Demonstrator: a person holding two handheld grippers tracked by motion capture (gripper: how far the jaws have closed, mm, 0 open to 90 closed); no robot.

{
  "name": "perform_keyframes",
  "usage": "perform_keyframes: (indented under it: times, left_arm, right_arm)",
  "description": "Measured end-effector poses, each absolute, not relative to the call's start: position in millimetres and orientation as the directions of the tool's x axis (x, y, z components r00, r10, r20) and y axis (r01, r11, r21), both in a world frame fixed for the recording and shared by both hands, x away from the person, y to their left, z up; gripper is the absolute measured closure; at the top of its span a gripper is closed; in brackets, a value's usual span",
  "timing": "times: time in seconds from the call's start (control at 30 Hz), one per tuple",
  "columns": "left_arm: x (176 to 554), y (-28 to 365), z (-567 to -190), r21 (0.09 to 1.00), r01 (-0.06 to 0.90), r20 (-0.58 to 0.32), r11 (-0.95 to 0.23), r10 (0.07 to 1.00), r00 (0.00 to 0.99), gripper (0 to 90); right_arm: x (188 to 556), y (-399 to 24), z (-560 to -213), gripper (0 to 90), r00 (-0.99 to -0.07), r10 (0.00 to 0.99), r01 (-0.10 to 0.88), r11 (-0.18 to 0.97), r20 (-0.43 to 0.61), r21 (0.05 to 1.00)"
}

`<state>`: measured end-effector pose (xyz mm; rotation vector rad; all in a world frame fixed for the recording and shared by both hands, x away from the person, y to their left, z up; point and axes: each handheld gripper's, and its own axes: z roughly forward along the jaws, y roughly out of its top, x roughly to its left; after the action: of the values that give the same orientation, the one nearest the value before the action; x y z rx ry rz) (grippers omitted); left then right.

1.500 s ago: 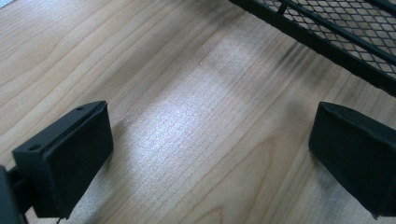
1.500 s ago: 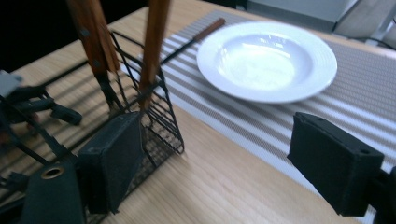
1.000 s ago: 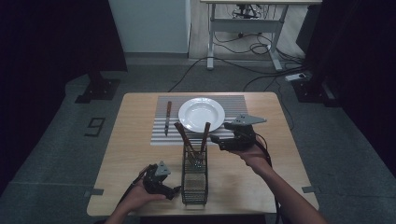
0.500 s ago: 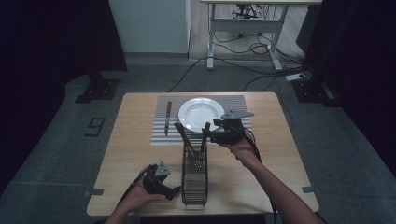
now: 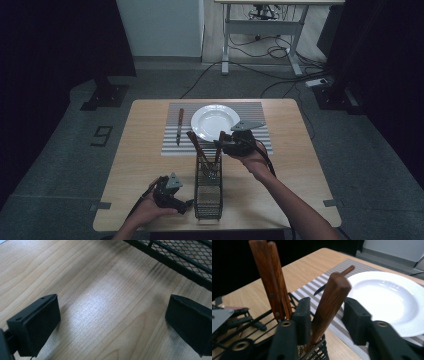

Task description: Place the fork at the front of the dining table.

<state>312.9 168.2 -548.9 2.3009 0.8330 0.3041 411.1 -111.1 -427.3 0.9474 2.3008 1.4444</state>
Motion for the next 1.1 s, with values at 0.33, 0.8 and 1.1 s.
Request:
perform_keyframes:
  times: [0.33, 0.8, 1.1]
  left_arm:
    - [313, 168, -549, 0.658, 0.484, -0.006, -0.578, 0.638, 0.77, 0.0]
    - [313, 168, -549, 0.658, 0.484, -0.006, -0.577, 0.638, 0.77, 0.0]
    - [313, 168, -549, 0.657, 0.484, -0.006, -0.578, 0.638, 0.77, 0.0]
  right_arm:
    - [412, -112, -429, 74.6, -0.767, 0.618, 0.405, 0.258, 0.172, 0.877]
    - [403, -119, -415, 80.5, -0.783, 0.588, 0.374, 0.181, 0.205, 0.909]
    - [395, -130, -396, 80.5, -0.785, 0.586, 0.333, 0.121, 0.203, 0.935]
